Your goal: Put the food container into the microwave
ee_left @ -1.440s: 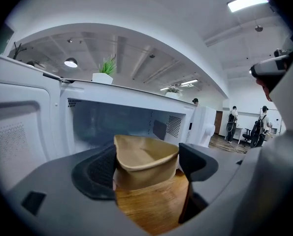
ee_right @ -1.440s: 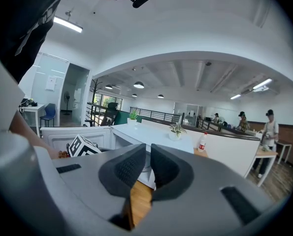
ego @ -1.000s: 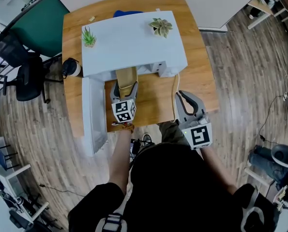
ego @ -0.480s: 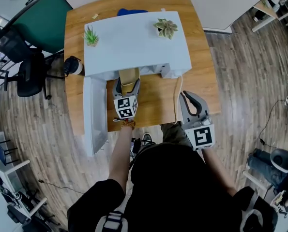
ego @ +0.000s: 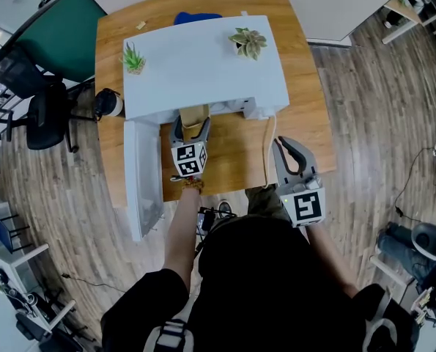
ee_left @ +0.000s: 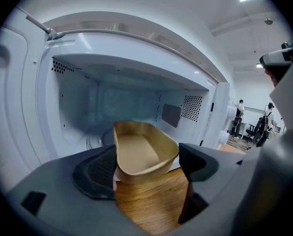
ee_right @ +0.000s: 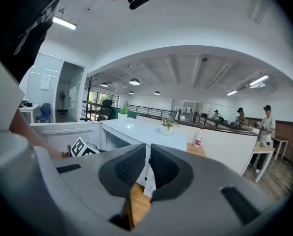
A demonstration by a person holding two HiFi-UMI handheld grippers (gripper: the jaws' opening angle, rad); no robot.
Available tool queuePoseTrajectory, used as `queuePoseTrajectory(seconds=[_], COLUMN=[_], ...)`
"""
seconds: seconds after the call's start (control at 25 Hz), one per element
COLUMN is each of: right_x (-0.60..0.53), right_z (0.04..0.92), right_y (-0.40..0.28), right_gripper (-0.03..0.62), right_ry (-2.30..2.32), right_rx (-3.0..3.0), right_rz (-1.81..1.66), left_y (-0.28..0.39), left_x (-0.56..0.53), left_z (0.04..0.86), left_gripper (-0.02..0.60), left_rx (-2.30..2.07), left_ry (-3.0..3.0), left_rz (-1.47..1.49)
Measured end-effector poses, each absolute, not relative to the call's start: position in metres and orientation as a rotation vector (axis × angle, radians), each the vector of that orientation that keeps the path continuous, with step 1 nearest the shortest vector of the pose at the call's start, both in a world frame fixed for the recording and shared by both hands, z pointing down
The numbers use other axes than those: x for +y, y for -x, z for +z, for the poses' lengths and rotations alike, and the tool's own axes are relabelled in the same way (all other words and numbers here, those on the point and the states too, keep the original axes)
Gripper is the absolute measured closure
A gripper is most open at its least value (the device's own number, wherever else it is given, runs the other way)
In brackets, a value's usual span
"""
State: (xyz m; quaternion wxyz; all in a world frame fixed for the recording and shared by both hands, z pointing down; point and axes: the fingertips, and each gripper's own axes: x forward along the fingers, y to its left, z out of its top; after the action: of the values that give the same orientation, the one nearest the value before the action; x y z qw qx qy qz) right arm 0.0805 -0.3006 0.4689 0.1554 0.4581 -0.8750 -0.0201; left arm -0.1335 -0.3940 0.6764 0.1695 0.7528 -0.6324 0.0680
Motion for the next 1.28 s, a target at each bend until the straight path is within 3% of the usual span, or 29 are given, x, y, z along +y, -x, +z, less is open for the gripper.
queuePoseTrajectory(seconds=[1.28], right_x=[-0.317], right_z=[0.469], right_y=[-0.082], right_gripper=[0.569], right_ry=[-1.331], right_rx=[-2.514], right_rz=[-0.05], left_y=[0.142], left_x=[-0.418], left_z=[0.672], left_gripper=[0.141], left_rx=[-1.742], left_ry=[-2.173], left_rz=[0.262])
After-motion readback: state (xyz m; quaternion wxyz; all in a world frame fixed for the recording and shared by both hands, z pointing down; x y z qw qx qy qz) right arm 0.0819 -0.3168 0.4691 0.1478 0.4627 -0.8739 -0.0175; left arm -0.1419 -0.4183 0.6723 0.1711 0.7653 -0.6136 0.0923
